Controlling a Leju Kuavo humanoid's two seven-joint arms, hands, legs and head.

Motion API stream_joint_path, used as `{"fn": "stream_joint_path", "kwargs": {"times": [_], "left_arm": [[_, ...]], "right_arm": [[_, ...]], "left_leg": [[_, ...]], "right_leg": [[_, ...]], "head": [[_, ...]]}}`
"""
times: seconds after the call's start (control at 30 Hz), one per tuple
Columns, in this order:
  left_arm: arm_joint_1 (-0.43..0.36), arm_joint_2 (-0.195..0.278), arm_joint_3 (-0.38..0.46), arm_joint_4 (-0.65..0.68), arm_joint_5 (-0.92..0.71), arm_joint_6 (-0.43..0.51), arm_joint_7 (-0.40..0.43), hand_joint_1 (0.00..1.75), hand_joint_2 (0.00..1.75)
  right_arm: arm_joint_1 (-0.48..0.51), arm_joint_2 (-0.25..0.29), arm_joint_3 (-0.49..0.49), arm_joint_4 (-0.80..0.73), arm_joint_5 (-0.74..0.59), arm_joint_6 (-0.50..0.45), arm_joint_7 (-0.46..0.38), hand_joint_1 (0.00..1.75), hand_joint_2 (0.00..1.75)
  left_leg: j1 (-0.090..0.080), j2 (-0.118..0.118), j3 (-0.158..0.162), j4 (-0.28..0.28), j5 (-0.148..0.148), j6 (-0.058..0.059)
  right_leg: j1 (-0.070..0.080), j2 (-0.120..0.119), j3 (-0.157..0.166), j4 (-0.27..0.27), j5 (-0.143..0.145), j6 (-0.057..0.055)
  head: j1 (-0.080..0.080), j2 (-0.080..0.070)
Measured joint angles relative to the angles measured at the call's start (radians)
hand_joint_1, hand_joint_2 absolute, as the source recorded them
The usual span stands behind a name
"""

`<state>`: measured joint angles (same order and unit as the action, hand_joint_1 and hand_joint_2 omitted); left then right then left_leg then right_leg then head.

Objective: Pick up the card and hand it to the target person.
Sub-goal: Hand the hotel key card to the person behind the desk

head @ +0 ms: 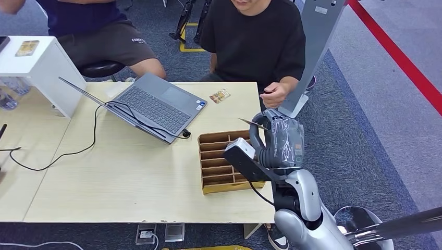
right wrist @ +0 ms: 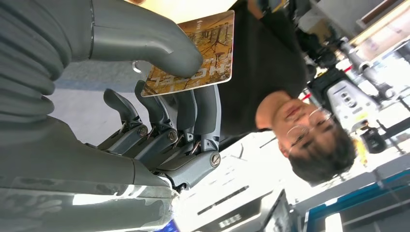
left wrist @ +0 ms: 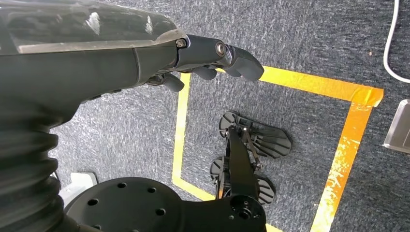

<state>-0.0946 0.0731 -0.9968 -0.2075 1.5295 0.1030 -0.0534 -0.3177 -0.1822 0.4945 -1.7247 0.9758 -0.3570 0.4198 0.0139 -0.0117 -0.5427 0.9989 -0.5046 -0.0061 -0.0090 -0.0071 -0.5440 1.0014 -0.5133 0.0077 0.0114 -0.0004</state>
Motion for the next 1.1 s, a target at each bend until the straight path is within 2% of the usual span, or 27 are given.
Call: {"fn": "stream_joint_path", "kwargs": {"times": [0.17,0.57,0.8,1.1], "left_arm": [[-0.005,0.0,0.0,0.0,-0.018,-0.003,0.006,0.0,1.75],[-0.019,-0.004,-0.019,0.0,-0.028,0.007,0.029,0.0,1.75],[-0.021,-0.005,-0.024,0.0,-0.028,0.01,0.031,0.0,1.75],[-0.021,-0.005,-0.025,0.0,-0.025,0.008,0.03,0.0,1.75]], "right_arm": [[-0.129,0.04,0.016,0.174,-0.065,-0.03,-0.071,1.55,1.75],[-0.409,0.162,0.068,0.633,-0.079,-0.067,-0.124,1.55,1.75],[-0.482,0.205,0.093,0.801,-0.091,-0.079,-0.135,1.55,1.75],[-0.515,0.227,0.116,0.903,-0.095,-0.085,-0.134,1.55,1.75]], "left_leg": [[0.0,0.0,0.0,0.0,0.001,0.0],[0.0,-0.001,-0.001,0.0,0.002,0.0],[0.0,-0.001,-0.001,0.0,0.002,0.0],[0.0,-0.001,-0.001,0.0,0.002,0.0]], "right_leg": [[0.0,0.0,0.0,0.001,0.001,0.0],[0.0,-0.001,-0.002,0.001,0.001,0.0],[0.0,-0.001,-0.002,0.001,0.001,0.0],[0.0,-0.001,-0.002,0.001,0.001,0.0]], "head": [[0.0,0.0],[0.0,0.0],[0.0,0.0],[0.0,0.0]]}}
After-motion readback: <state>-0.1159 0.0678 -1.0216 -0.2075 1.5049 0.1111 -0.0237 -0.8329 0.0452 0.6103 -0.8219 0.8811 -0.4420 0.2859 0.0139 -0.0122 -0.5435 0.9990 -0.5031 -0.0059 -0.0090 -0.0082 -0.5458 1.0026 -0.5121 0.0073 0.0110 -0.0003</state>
